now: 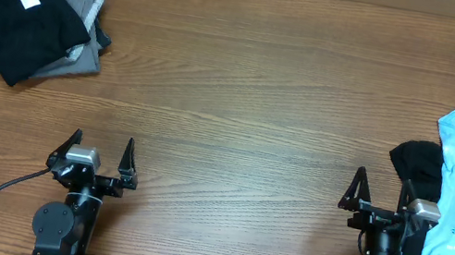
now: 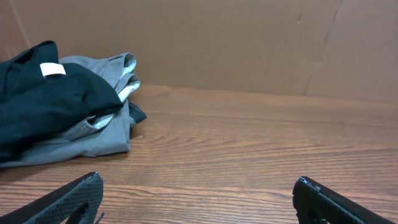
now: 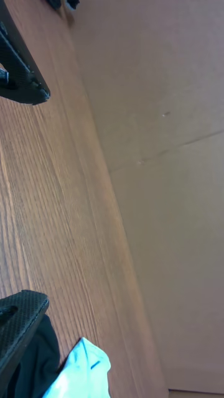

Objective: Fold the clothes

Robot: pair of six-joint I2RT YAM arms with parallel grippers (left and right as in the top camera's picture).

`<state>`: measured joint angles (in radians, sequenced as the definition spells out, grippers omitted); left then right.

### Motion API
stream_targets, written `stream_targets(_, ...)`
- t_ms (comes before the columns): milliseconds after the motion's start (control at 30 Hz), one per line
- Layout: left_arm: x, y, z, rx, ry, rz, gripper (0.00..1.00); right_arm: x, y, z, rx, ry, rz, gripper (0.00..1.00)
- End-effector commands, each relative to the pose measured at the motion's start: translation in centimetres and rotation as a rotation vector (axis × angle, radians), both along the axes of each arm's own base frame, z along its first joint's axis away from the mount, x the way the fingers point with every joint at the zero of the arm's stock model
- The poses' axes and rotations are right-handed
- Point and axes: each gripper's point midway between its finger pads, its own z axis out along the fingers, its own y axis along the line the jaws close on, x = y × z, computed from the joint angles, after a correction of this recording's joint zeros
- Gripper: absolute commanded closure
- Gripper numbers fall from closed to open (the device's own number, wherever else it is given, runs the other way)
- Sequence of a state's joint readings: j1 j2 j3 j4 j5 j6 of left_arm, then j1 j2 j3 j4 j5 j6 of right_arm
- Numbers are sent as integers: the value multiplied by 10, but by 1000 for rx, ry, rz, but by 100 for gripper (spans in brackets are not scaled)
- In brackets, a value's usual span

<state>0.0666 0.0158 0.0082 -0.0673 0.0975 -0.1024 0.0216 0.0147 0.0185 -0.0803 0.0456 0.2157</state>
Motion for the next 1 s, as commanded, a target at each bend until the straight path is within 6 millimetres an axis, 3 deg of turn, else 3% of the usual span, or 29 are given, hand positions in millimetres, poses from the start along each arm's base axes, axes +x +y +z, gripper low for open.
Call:
stream_targets(0,0,-2,1,-75,-6,-7,0,-1,21,-2,0,-3,121,0)
stream_targets(200,-5,-36,13,-173,-32,-203,0,-12,63,22,-9,-104,372,0)
stream_targets(333,-11,-40,63,-103,-207,-243,0,-18,69,41,-19,-160,413,0)
stream_targets(467,-25,-41,114,27,-309,-239,0,-27,72,73,-32,-218,433,0)
stream_targets(667,-26,-41,149,51,-181,-237,0,-27,76,100,-12,-126,457,0)
stream_targets(833,-8,-40,174,20,-17,-238,0,-7,76,96,21,91,455,0)
stream_targets(967,13,-37,181,-13,159,-229,0,14,77,95,57,268,452,0)
